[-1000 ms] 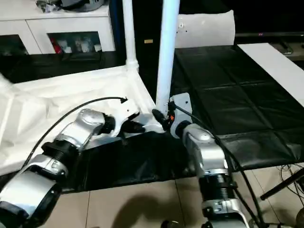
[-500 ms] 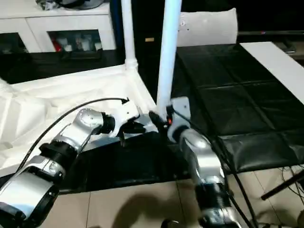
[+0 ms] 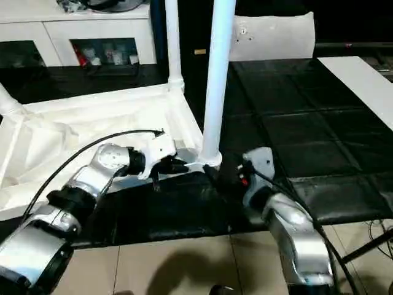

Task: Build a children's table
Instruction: Rotate table base

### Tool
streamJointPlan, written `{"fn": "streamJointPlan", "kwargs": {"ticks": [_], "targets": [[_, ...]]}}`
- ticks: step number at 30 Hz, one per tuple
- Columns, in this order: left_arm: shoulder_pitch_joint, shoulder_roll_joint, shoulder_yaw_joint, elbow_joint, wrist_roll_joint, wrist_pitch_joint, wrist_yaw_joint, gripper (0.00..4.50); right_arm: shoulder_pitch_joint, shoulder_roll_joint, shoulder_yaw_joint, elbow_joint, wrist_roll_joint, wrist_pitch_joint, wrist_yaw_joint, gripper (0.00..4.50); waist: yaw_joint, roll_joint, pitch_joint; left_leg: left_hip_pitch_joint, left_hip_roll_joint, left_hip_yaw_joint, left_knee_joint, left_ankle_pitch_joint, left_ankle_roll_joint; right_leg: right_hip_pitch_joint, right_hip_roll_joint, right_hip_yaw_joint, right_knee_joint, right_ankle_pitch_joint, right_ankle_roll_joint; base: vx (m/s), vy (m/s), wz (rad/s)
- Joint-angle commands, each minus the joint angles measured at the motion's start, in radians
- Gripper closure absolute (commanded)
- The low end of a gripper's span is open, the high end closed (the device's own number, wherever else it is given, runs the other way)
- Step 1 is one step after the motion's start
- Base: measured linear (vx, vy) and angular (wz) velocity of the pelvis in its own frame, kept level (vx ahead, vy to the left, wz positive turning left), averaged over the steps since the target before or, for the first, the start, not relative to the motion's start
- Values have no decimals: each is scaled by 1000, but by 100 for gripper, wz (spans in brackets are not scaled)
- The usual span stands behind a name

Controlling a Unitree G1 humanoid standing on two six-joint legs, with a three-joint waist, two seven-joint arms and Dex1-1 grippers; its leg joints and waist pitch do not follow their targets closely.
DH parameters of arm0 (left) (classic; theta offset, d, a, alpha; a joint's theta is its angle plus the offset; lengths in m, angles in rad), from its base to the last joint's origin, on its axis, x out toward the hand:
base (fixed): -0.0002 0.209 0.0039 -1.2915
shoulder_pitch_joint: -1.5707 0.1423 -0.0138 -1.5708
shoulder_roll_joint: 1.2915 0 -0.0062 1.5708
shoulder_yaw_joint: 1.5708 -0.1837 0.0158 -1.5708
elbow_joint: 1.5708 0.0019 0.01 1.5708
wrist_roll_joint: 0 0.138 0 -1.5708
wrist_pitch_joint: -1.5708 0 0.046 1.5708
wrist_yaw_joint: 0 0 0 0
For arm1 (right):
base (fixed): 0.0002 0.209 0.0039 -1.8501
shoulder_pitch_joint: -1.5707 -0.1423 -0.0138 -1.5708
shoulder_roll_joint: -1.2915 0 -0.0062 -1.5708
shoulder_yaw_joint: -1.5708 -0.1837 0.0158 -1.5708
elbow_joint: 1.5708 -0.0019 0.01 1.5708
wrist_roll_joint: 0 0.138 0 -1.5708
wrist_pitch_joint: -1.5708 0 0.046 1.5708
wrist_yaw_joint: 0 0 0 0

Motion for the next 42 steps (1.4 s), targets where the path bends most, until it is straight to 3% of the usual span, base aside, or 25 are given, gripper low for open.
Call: {"fn": "streamJointPlan", "kwargs": {"ticks": [1, 3, 6, 7, 9, 12, 13, 14, 15, 17, 18, 19, 20, 21, 22, 24, 25, 26, 28, 30, 32, 34, 36, 39, 42], "targets": [[-7, 5, 37, -93, -45, 28, 6, 383, 0, 5, 16, -49, 28, 11, 15, 0, 7, -6, -76, -5, -14, 15, -62, -122, 100, 80, -50, 48, -69, -369, -51, 0, 0, 0], [25, 19, 46, -147, -49, 64, 22, 365, 1, 14, 24, -69, 43, 17, 14, 0, 6, 0, -71, -2, -14, 15, -64, -151, 90, 78, -49, 46, -73, -406, -42, 0, 0, 0], [120, 63, 90, -305, -63, 181, 68, 336, -18, 41, 49, -90, 60, 26, 6, 0, -10, -3, -68, -5, -17, 13, -66, -176, 72, 81, -49, 41, -75, -449, -15, 0, 0, 0], [170, 81, 115, -391, -72, 249, 71, 326, -27, 50, 62, -97, 65, 33, 4, 0, -15, -4, -66, 1, -23, 17, -61, -187, 74, 72, -43, 37, -87, -485, 4, 0, 0, 0], [256, 117, 151, -539, -90, 366, 75, 317, -46, 69, 80, -94, 65, 39, 2, 0, -19, 2, -65, 3, -20, 15, -63, -195, 68, 69, -45, 36, -88, -505, 10, 0, 0, 0], [363, 171, 192, -720, -110, 513, 76, 292, -80, 94, 102, -71, 56, 38, -13, 0, -35, 10, -62, 12, -11, 10, -68, -230, 54, 62, -44, 37, -86, -510, -4, 0, 0, 0], [413, 197, 210, -796, -117, 566, 67, 283, -99, 107, 108, -53, 52, 42, -24, 0, -38, 5, -58, 12, -17, 11, -66, -248, 57, 61, -40, 34, -91, -532, 6, 0, 0, 0], [460, 219, 229, -871, -131, 622, 60, 283, -119, 118, 117, -33, 48, 42, -29, 0, -37, 5, -62, 13, -10, 6, -69, -252, 48, 64, -50, 36, -81, -520, -6, 0, 0, 0], [493, 232, 245, -923, -142, 658, 57, 271, -134, 127, 125, -17, 45, 45, -32, 0, -41, 9, -55, 13, -7, 4, -74, -273, 48, 62, -46, 37, -83, -532, -9, 0, 0, 0], [556, 254, 270, -1044, -178, 753, 63, 250, -172, 142, 146, 24, 31, 59, -41, 0, -43, 11, -52, 25, -12, 7, -70, -301, 44, 57, -46, 37, -92, -552, -6, 0, 0, 0], [578, 261, 277, -1093, -197, 796, 68, 243, -190, 149, 157, 44, 21, 67, -48, 0, -45, 12, -52, 21, -9, 3, -75, -307, 41, 61, -44, 38, -85, -537, -13, 0, 0, 0], [603, 268, 281, -1151, -215, 853, 74, 238, -211, 156, 167, 69, 14, 81, -55, 0, -45, 9, -48, 29, -13, 7, -71, -326, 44, 51, -38, 38, -96, -553, -7, 0, 0, 0], [644, 282, 272, -1243, -227, 945, 82, 232, -252, 171, 186, 127, -6, 90, -68, 0, -46, 13, -51, 22, -9, -1, -77, -331, 35, 64, -43, 40, -81, -532, -18, 0, 0, 0], [644, 282, 272, -1243, -227, 945, 82, 224, -252, 171, 186, 127, -6, 90, -68, 0, -48, 12, -48, 18, -7, -3, -81, -339, 36, 66, -42, 39, -81, -533, -17, 0, 0, 0], [675, 293, 256, -1294, -226, 1003, 88, 224, -287, 185, 196, 185, -34, 84, -92, 0, -51, 14, -47, 25, -9, -1, -77, -359, 35, 60, -41, 38, -89, -553, -7, 0, 0, 0], [710, 300, 239, -1332, -216, 1057, 108, 224, -342, 211, 191, 274, -59, 66, -137, 0, -56, 16, -47, 25, -16, 0, -73, -362, 29, 59, -43, 38, -91, -572, 1, 0, 0, 0], [720, 299, 235, -1337, -210, 1070, 118, 224, -364, 221, 185, 309, -66, 60, -158, 0, -61, 15, -45, 19, -20, -2, -74, -359, 32, 65, -39, 32, -95, -582, 14, 0, 0, 0], [731, 296, 230, -1338, -198, 1095, 136, 224, -397, 237, 172, 360, -70, 56, -190, 0, -64, 17, -46, 27, -23, 0, -69, -351, 30, 56, -39, 35, -98, -579, 15, 0, 0, 0], [741, 300, 211, -1327, -163, 1142, 188, 224, -470, 267, 136, 472, -71, 52, -262, 0, -75, 19, -46, 17, -21, -6, -74, -350, 29, 65, -36, 33, -91, -552, 6, 0, 0, 0], [740, 306, 193, -1309, -139, 1161, 237, 224, -518, 282, 105, 554, -73, 40, -319, 0, -86, 19, -47, 19, -19, -11, -74, -376, 24, 66, -36, 31, -86, -550, 6, 0, 0, 0], [737, 308, 180, -1283, -116, 1147, 263, 224, -540, 290, 82, 598, -68, 28, -352, 0, -93, 19, -48, 24, -26, -9, -70, -377, 27, 61, -36, 31, -90, -551, 5, 0, 0, 0], [731, 298, 179, -1245, -86, 1116, 304, 224, -571, 288, 59, 666, -83, -11, -411, 0, -94, 16, -52, 14, -24, -11, -70, -342, 27, 66, -40, 35, -80, -520, -4, 0, 0, 0], [722, 287, 178, -1214, -58, 1059, 355, 224, -602, 278, 34, 738, -113, -78, -499, 0, -94, 19, -54, 15, -23, -11, -70, -338, 25, 66, -40, 37, -77, -497, -16, 0, 0, 0], [717, 276, 181, -1214, -59, 1062, 370, 224, -619, 272, 17, 777, -117, -105, -531, 0, -91, 16, -56, 15, -22, -9, -71, -328, 24, 67, -40, 42, -71, -466, -31, 0, 0, 0], [710, 265, 166, -1211, -60, 1061, 404, 224, -679, 238, -66, 899, -103, -168, -642, 0, -89, 17, -58, 18, -21, -7, -71, -326, 25, 65, -42, 47, -64, -440, -55, 0, 0, 0]]}}
